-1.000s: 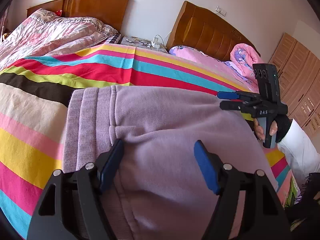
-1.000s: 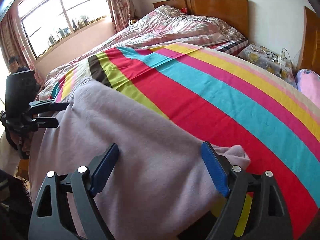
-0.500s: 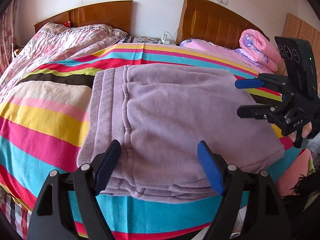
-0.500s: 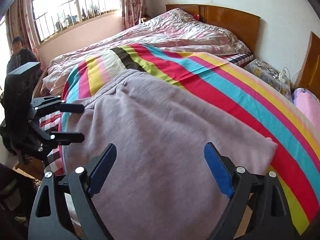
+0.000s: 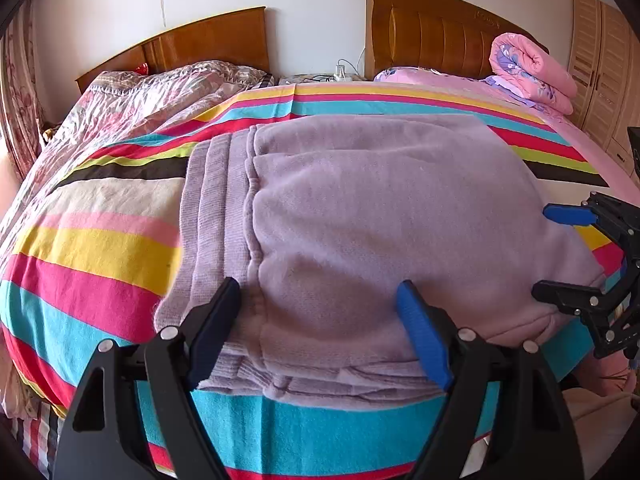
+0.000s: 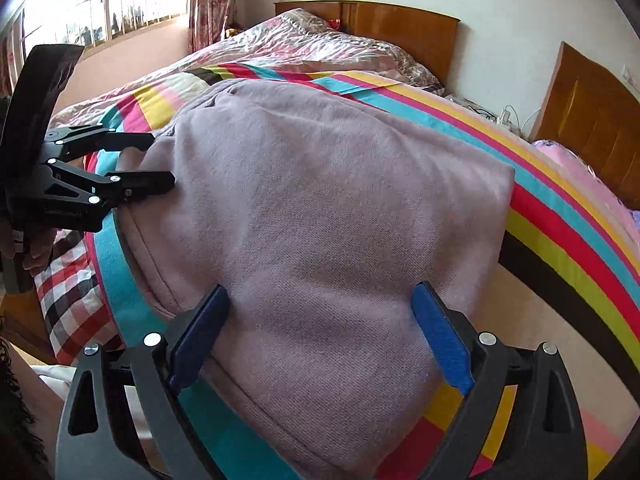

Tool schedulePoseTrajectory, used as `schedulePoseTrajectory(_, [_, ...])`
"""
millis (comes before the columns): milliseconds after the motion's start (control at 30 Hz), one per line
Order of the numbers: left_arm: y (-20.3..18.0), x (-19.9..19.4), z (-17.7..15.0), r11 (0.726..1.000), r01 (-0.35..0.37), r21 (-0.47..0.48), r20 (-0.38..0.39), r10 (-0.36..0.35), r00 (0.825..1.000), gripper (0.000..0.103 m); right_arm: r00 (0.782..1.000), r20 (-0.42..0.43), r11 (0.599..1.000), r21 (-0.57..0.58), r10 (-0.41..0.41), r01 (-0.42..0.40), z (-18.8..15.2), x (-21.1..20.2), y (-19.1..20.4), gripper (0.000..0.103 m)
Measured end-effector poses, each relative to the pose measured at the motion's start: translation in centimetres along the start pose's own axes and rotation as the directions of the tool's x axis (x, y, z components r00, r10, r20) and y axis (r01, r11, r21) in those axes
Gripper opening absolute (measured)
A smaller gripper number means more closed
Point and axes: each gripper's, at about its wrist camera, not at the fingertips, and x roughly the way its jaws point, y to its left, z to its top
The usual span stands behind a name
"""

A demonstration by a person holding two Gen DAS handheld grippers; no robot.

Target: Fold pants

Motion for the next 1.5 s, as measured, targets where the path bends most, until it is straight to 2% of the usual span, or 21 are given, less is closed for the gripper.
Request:
schedulePoseTrajectory(67, [-0.1,0.0,-0.1,1.000,-0.011,0.005,0.008,0.011,1.000,0.080,0.999,-0.008,0.999,-0.010,-0.034,0.034,0.2,0.0,0.5,0.089])
schedulePoseTrajectory(267, [0.0,0.0,-0.3,1.000,-0.014,0.005,0.031,0.014,0.999,0.080,0.998,0.036,0.997,0.050,-0.055,0.053,-0.8,-0.2,0.6,0.089])
schedulePoseTrajectory(400, [-0.6,-2.1,0.6,1.000,-0.025,0.000,0.045,0.025,0.999,0.079,0.999,-0.040,0.997,0.069,-0.026,0.028,0.1,-1.7,0.4,0.090])
schedulePoseTrajectory(467, [-0.3,-5.0,2.1,0.998,0.044,-0.039,0.148,-0.038,0.988,0.084,1.000,0.003,0.994,0.102,0.029,-0.029,1.4,-3.2,-0.6,0.090])
schedulePoseTrajectory(500, [-0.1,-5.8,3.4,0.998,0.047,-0.043,0.189,-0.038,0.981,0.095,0.999,0.037,0.992,0.125,0.025,-0.030,2.4,-3.6,-1.3,0.090])
schedulePoseTrajectory(533, [-0.1,-5.9,5.1,0.998,0.048,-0.036,0.199,-0.040,0.979,0.101,0.999,0.053,0.991,0.135,0.009,-0.016,3.5,-3.5,-2.0,0.090])
schedulePoseTrajectory(633, [0.1,-2.1,10.6,0.993,0.118,-0.006,0.125,-0.116,0.985,0.101,0.996,0.041,0.988,0.138,-0.074,0.068,6.8,-0.9,-3.6,0.090])
schedulePoseTrajectory(733, [0.9,3.7,13.5,0.989,0.145,-0.026,-0.013,-0.145,0.989,0.101,0.997,-0.029,0.983,0.168,-0.069,0.073,7.8,2.0,-4.6,0.090])
schedulePoseTrajectory(833, [2.2,8.1,12.7,0.992,0.108,-0.061,-0.085,-0.113,0.990,0.101,0.994,-0.081,0.985,0.150,-0.074,0.085,6.4,4.2,-4.7,0.091])
schedulePoseTrajectory(900, [3.4,9.4,12.0,0.987,0.112,-0.119,-0.089,-0.123,0.988,0.100,0.998,-0.035,0.987,0.152,-0.047,0.052,5.5,4.3,-5.1,0.092])
schedulePoseTrajectory(967, [3.9,9.3,12.1,0.983,0.117,-0.143,-0.062,-0.127,0.990,0.101,0.999,-0.030,0.985,0.166,-0.037,0.041,5.3,4.2,-5.4,0.092])
schedulePoseTrajectory(1000, [4.0,9.5,12.1,0.984,0.111,-0.143,-0.064,-0.121,0.991,0.101,0.998,-0.035,0.985,0.168,-0.043,0.048,5.4,4.0,-5.4,0.092])
schedulePoseTrajectory(1067, [3.8,9.4,12.0,0.986,0.098,-0.133,-0.055,-0.106,0.993,0.100,0.991,-0.051,0.973,0.192,-0.121,0.129,5.6,2.7,-5.0,0.092])
schedulePoseTrajectory(1133, [4.0,7.8,11.7,0.986,0.083,-0.147,0.014,-0.082,0.997,0.095,0.994,0.013,0.978,0.179,-0.108,0.104,5.5,0.4,-3.7,0.093])
schedulePoseTrajectory(1200, [3.6,4.1,11.2,0.989,0.075,-0.129,0.120,-0.059,0.991,0.096,0.995,0.039,0.984,0.155,-0.096,0.089,4.7,-1.4,-2.1,0.093])
schedulePoseTrajectory(1267, [2.2,0.6,9.8,0.997,0.033,-0.070,0.179,-0.020,0.984,0.099,0.995,0.053,0.990,0.112,-0.089,0.083,3.3,-2.3,-0.2,0.093])
schedulePoseTrajectory(1300, [1.7,-0.1,8.7,0.999,0.020,-0.050,0.176,-0.011,0.984,0.102,0.994,0.046,0.991,0.094,-0.095,0.091,2.4,-2.4,0.4,0.093])
schedulePoseTrajectory(1400, [0.5,1.3,5.2,0.999,-0.042,-0.012,0.075,0.043,0.996,0.102,0.991,-0.005,0.988,0.079,-0.135,0.135,-0.2,-0.7,0.9,0.094])
schedulePoseTrajectory(1433, [0.4,2.5,4.1,0.998,-0.064,-0.007,0.034,0.064,0.997,0.102,0.993,0.031,0.988,0.108,-0.118,0.114,-0.8,-0.7,0.5,0.095])
schedulePoseTrajectory(1467, [0.6,3.2,3.3,0.997,-0.074,-0.012,0.032,0.074,0.997,0.102,0.994,0.038,0.986,0.133,-0.106,0.100,-1.2,-0.7,0.1,0.096])
schedulePoseTrajectory(1500, [0.6,2.9,2.5,0.997,-0.079,-0.007,0.081,0.079,0.994,0.102,0.995,0.030,0.985,0.148,-0.096,0.090,-1.6,-0.9,-0.1,0.096])
